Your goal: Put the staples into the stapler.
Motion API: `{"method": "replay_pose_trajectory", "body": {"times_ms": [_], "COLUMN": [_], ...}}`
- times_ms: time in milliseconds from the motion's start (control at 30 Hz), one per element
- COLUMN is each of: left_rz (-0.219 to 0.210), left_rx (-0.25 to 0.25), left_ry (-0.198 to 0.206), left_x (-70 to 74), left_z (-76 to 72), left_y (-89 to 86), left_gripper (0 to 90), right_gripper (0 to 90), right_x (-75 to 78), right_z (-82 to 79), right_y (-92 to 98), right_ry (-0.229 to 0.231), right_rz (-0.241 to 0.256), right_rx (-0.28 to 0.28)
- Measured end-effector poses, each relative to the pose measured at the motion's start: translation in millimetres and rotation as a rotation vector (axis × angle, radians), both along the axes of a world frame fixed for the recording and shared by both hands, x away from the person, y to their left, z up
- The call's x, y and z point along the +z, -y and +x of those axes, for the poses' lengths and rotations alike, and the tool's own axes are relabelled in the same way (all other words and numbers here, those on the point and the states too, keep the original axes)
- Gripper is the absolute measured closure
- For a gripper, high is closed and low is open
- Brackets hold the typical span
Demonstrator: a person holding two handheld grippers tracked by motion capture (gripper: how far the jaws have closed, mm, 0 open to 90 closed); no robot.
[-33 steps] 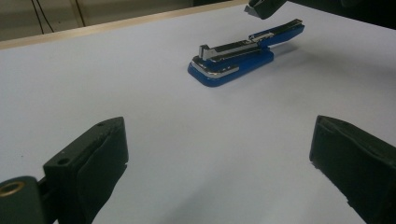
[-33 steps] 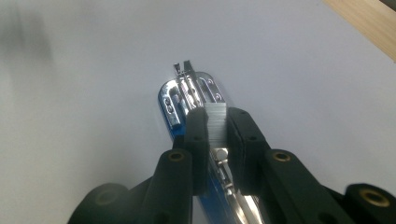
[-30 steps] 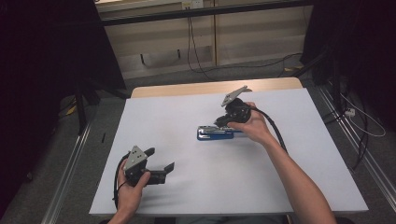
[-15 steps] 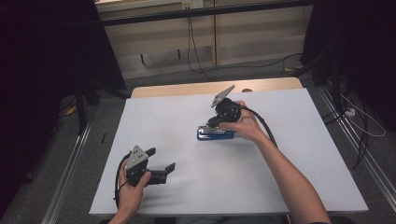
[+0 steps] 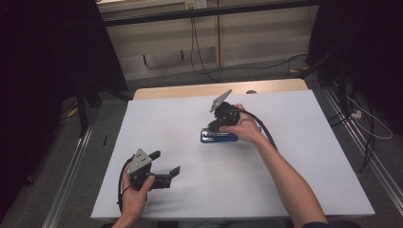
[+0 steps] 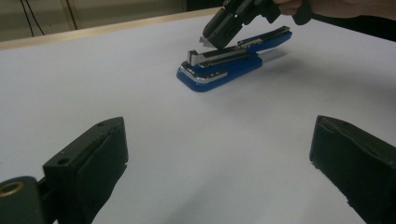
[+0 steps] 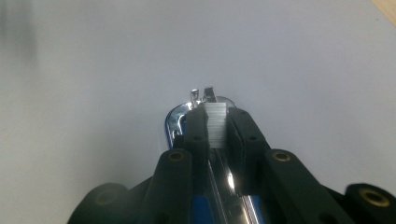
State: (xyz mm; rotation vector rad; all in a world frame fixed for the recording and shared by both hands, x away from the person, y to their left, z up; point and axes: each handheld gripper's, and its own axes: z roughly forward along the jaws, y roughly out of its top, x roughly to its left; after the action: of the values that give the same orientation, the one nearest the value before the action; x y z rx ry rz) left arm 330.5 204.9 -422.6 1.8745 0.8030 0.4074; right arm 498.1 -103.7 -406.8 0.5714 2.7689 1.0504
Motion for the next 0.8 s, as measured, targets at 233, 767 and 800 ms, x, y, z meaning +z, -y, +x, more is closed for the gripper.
{"method": "replay_pose_trajectory", "body": {"times_ms": [233, 767, 800], "left_rz": [0.002, 0.005, 0.004], "left_rx": [0.008, 0.009, 0.007], "left_ry": [-0.001, 0.015, 0.02], "left_x": [0.4, 1.6, 1.8], "left_z": [1.8, -1.4, -1.6], "left_y": [-1.8, -5.1, -5.3], "left_gripper": [4.4, 4.2, 4.2], "right_gripper": [79.2, 79.2, 79.2], "right_x": [-2.2, -3.3, -3.6], "right_z": [2.9, 7.6, 7.7], "right_y": [-3.0, -5.5, -5.4], "right_ry": [0.017, 0.01, 0.008], "right_rz": [-0.01, -0.036, -0.037], "right_rx": [0.026, 0.073, 0.072]}}
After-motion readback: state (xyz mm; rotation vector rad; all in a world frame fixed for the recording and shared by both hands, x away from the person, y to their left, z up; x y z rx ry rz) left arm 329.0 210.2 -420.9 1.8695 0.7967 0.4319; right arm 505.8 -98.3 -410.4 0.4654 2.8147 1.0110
